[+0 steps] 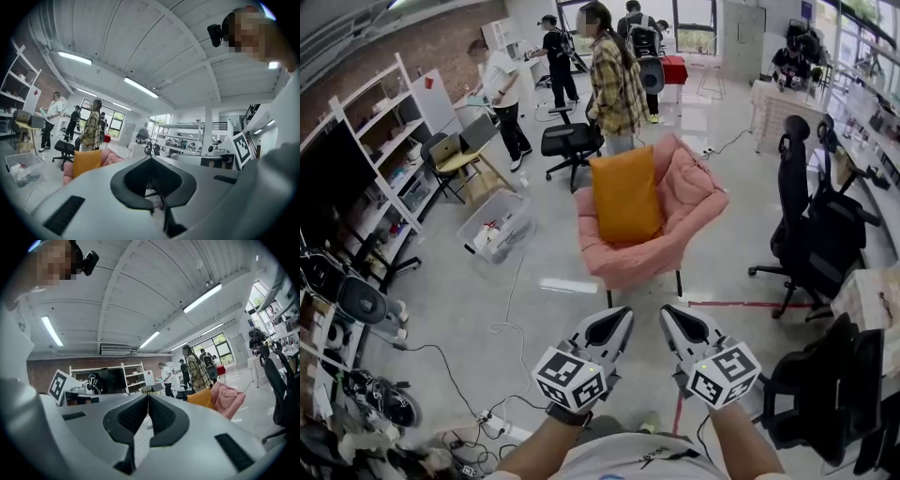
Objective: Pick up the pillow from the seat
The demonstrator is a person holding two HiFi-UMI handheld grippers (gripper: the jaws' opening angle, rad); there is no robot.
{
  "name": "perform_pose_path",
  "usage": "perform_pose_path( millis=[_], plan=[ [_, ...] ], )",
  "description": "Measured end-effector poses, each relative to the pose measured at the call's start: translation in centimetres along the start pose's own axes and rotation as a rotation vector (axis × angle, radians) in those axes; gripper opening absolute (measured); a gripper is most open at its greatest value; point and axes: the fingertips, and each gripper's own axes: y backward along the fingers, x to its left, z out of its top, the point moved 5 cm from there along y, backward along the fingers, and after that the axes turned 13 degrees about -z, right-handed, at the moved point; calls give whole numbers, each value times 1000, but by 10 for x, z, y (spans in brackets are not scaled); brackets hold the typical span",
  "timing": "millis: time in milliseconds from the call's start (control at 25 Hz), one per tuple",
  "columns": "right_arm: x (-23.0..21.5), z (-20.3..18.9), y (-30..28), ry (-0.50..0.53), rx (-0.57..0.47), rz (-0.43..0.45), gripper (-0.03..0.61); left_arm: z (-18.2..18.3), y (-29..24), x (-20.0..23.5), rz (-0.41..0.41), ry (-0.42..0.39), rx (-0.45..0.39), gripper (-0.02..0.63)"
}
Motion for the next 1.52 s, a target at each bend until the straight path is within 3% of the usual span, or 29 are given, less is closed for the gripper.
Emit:
perform_pose_path(
  millis=[400, 680, 1280, 1520],
  plan=[
    [-26, 6, -13, -26, -32, -5, 18, -2, -17, 19, 30, -7, 5, 11],
    [-41, -1, -52, -23, 4, -18, 18, -5, -39, 61, 13, 16, 11, 11],
    [-62, 17, -236, -16, 45, -71, 18, 34, -88, 248, -47, 40, 19, 11],
    [-65, 19, -290, -7, 47, -72, 18, 45, -95, 303, -54, 36, 5, 11]
  ],
)
